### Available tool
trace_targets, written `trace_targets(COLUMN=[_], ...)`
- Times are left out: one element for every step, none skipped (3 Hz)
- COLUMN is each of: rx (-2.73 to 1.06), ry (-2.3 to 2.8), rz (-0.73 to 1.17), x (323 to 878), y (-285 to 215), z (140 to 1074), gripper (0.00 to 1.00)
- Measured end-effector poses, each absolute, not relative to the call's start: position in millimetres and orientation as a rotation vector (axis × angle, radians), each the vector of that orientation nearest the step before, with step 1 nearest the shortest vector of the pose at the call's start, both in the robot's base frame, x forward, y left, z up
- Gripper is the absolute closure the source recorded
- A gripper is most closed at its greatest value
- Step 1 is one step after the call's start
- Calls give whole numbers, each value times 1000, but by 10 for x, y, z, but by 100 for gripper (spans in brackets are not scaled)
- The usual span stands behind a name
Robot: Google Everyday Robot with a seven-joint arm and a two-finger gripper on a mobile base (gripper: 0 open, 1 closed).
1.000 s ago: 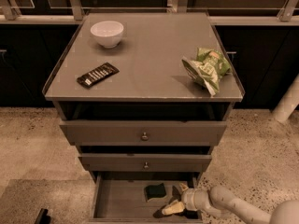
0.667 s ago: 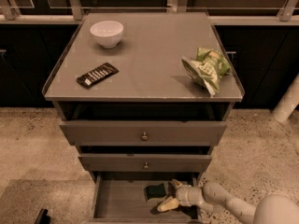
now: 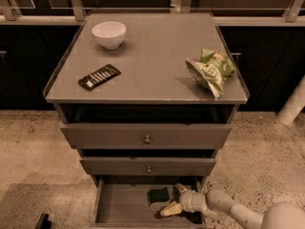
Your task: Pick sponge from bottom drawer and place on counter
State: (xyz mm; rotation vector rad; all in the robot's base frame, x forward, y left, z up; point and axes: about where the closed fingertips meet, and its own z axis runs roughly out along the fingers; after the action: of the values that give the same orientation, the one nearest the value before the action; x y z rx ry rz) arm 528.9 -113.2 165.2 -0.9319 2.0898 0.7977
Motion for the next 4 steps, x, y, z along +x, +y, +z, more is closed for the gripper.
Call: trace_targets(rx=[-927,-942,-943,-958], ry=[2083,2049,2028,2032], rz=[767,768,752,729], x=[5319,5455,5557,5580], y=[-1045,-821,-666,-560], z=[1533,1402,1302,1180], gripper=[0,0,0,0])
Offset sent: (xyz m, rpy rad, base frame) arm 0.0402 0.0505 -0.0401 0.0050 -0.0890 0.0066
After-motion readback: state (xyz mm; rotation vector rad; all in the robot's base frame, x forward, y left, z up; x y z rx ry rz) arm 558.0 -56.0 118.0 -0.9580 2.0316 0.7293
